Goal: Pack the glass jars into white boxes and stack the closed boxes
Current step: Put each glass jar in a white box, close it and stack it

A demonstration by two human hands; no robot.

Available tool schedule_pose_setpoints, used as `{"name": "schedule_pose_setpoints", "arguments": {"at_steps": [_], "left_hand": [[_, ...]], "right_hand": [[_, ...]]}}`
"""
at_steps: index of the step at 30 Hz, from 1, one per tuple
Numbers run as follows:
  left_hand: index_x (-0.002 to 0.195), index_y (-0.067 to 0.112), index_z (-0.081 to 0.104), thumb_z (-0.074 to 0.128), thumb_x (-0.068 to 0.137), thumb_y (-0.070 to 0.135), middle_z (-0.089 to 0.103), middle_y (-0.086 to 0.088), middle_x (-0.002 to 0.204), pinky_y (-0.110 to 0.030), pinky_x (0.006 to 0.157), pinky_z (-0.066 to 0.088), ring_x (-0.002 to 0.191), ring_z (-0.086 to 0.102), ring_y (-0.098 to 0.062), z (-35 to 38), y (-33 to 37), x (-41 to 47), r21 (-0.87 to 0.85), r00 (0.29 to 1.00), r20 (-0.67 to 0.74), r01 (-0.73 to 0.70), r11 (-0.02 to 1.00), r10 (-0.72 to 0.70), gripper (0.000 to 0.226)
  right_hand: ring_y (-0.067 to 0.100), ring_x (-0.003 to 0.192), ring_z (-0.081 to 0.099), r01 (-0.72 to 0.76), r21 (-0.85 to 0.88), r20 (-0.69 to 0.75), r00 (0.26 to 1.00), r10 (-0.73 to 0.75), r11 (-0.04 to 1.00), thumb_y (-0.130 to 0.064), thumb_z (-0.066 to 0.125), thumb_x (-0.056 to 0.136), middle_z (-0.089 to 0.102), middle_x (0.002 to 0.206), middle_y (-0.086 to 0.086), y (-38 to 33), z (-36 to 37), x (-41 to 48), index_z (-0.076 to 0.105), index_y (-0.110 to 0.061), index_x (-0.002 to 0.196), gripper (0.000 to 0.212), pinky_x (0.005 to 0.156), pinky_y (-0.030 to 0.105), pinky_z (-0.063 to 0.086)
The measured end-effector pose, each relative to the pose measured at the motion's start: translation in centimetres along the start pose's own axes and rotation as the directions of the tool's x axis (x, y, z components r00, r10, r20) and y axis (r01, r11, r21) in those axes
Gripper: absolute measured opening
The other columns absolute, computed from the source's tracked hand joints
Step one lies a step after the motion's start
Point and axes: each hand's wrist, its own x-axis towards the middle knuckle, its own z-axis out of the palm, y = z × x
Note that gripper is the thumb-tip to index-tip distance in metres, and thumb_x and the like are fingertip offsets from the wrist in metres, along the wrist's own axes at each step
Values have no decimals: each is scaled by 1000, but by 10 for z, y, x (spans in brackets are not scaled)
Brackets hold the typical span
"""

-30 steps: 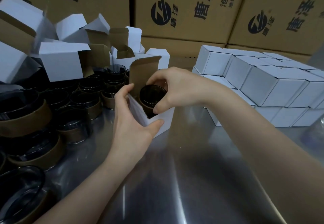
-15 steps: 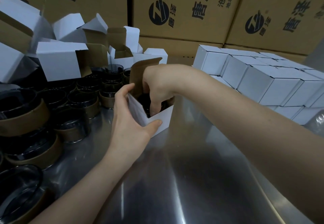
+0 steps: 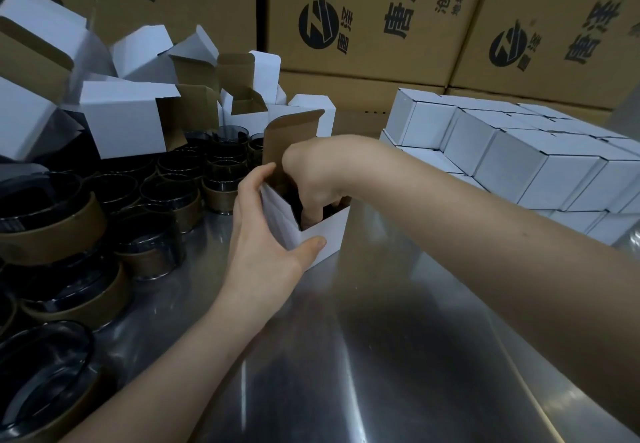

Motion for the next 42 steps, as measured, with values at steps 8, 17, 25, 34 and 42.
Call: {"name": "schedule_pose_setpoints", "arguments": {"at_steps": [8, 17, 25, 34, 42], "left_hand": [[142, 53, 18, 81, 76, 15, 19, 19, 154, -30, 111, 27, 132, 20, 11, -1, 4, -2, 0, 998, 54, 10, 1000, -10, 99], [138, 67, 17, 74, 81, 43, 23, 42, 126, -12, 96, 24, 106, 18, 41, -1, 4, -2, -88, 990, 124, 70, 994, -59, 84], [125, 69, 42, 28, 96, 59, 40, 36, 125, -15, 103, 23, 112, 33, 31, -4, 4, 2, -179, 980, 105, 186, 966, -169, 33], [109, 35, 67, 62, 93, 14, 64, 7, 119, -32, 95, 49, 108, 62, -6, -5, 2, 5, -368, 989, 2, 141, 919, -151, 27], [129, 37, 45, 59, 90, 0, 66, 3, 118, -32, 88, 54, 107, 65, -13, -7, 7, 6, -413, 997, -23, 55, 909, -70, 55]], "right_hand": [[10, 58, 64, -11, 446, -60, 997, 42, 895, -31, 79, 80, 65, 71, -1, 22, 0, -11, 66, -17, 86, 20, 41, 13, 43], [5, 52, 55, 198, 958, -283, 785, 551, 209, -5, 50, 93, 66, 83, 1, 55, 49, -6, 69, -22, 91, 26, 45, 15, 43], [18, 99, 66, 193, 952, -138, 964, 229, -239, -20, 66, 92, 65, 125, 14, 54, 104, 6, 63, -25, 126, 34, 96, 34, 53], [20, 103, 69, 244, 923, -214, 968, 130, -298, -14, 64, 93, 70, 118, 2, 47, 110, 3, 63, -28, 119, 30, 89, 33, 54], [18, 108, 63, 265, 944, -244, 962, 126, -198, -20, 58, 97, 65, 122, 0, 49, 114, 5, 60, -34, 119, 26, 83, 28, 49]]}}
